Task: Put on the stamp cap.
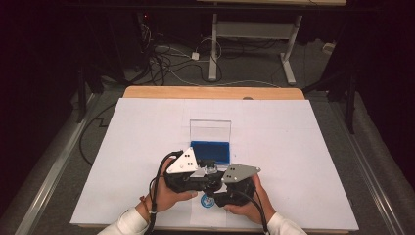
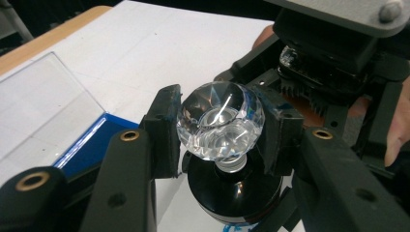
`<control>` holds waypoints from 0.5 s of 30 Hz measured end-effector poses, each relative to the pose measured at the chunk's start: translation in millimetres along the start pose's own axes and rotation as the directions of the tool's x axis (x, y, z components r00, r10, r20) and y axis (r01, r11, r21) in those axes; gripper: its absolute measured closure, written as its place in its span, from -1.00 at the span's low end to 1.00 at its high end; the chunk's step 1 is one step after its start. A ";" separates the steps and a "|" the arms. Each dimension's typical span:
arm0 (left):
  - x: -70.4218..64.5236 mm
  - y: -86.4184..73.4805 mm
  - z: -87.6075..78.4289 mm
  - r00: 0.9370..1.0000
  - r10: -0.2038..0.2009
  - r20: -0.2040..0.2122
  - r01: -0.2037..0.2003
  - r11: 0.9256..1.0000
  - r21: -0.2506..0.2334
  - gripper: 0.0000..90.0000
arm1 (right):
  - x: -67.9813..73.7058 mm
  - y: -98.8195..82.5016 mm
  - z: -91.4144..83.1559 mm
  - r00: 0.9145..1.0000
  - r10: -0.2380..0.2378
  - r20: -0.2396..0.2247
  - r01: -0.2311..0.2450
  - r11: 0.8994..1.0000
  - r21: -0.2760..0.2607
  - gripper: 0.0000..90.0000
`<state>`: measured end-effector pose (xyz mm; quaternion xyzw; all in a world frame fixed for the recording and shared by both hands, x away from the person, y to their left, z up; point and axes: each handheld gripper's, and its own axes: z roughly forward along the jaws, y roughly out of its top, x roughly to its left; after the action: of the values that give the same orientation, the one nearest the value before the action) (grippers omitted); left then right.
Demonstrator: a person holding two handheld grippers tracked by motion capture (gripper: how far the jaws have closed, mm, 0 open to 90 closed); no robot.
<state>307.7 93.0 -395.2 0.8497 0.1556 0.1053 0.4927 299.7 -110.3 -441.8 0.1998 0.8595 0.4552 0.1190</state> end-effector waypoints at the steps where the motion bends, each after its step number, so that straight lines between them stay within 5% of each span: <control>1: 0.1 0.1 -0.4 1.000 -0.001 -0.005 0.001 1.000 -0.002 0.22 | 0.0 -0.1 0.2 1.000 -0.001 0.002 0.001 1.000 0.000 -0.16; 15: 2.2 -1.3 -2.8 1.000 0.007 -0.008 -0.007 1.000 0.005 0.22 | 0.7 -2.5 3.7 1.000 -0.004 0.001 0.004 1.000 0.007 -0.26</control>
<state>308.7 96.6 -394.9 0.8511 0.1550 0.1098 0.4895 300.0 -108.5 -446.0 0.1989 0.8615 0.4517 0.1194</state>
